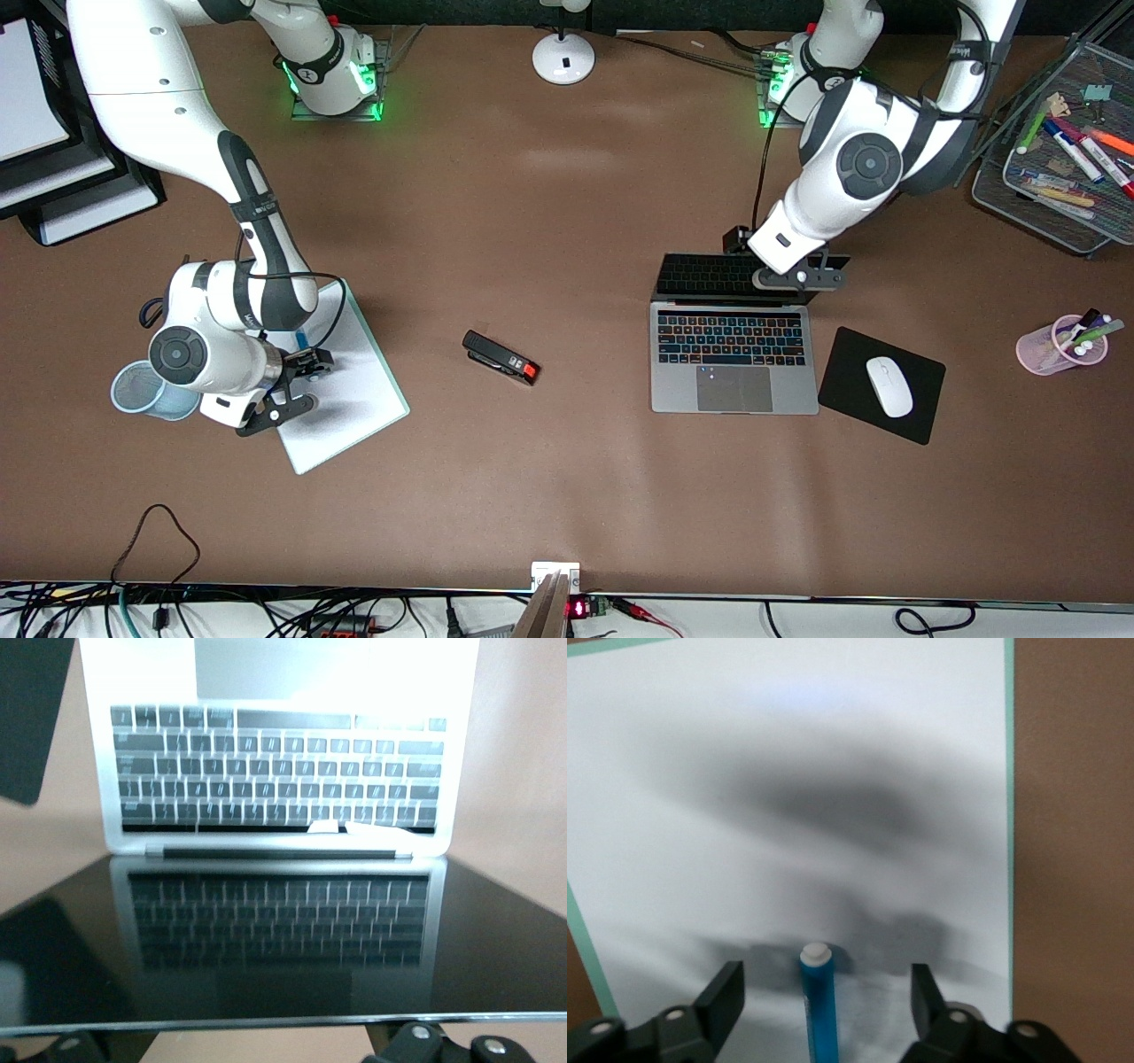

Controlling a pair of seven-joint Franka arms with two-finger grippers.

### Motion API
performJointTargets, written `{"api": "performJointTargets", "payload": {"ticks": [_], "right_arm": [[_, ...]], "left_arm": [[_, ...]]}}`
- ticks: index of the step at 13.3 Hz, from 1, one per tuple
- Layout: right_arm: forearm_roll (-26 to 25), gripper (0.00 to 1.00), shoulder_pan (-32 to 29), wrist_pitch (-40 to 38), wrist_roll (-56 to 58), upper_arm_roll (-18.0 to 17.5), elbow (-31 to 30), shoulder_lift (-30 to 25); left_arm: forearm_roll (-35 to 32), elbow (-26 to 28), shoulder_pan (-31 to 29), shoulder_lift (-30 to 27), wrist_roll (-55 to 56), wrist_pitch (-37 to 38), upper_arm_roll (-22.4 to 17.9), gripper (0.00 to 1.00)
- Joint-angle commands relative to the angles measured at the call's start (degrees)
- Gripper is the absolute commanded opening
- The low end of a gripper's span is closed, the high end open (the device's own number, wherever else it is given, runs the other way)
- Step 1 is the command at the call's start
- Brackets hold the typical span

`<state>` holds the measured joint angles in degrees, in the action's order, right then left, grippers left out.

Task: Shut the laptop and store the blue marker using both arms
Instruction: 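Grasp the blue marker with the right gripper while the left gripper lowers onto the lid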

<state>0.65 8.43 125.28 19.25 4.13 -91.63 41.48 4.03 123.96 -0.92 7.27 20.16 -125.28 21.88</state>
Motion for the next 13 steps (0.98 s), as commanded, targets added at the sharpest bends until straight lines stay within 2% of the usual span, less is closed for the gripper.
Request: {"api": "performJointTargets", "payload": {"ticks": [1,3,7,8,13], "right_arm": [[0.8,0.68,-0.2,0.2,1.3,-0.2,-1.2,-0.8],[0.8,0.66,-0.2,0.2,1.2,-0.2,-1.5,-0.8],[0.8,0.63,-0.3,0.1,1.3,-0.2,-1.6,-0.8],[0.8,0.59,-0.3,0.1,1.2,-0.2,-1.6,-0.8],[0.8,0.56,-0.7,0.1,1.3,-0.2,-1.6,-0.7]], "left_arm": [[1.2,-2.1,-0.6,6.2,0.1,-7.2,0.2,1.0],[1.0,-4.7,-1.6,9.7,-0.3,-10.7,0.1,1.0],[0.6,-11.6,-1.9,16.4,-0.4,-12.2,0.1,1.0],[0.5,-12.2,-1.8,17.9,-0.4,-13.8,0.1,1.0],[0.4,-12.3,-1.6,25.2,-0.5,-24.5,0.0,1.0]]}}
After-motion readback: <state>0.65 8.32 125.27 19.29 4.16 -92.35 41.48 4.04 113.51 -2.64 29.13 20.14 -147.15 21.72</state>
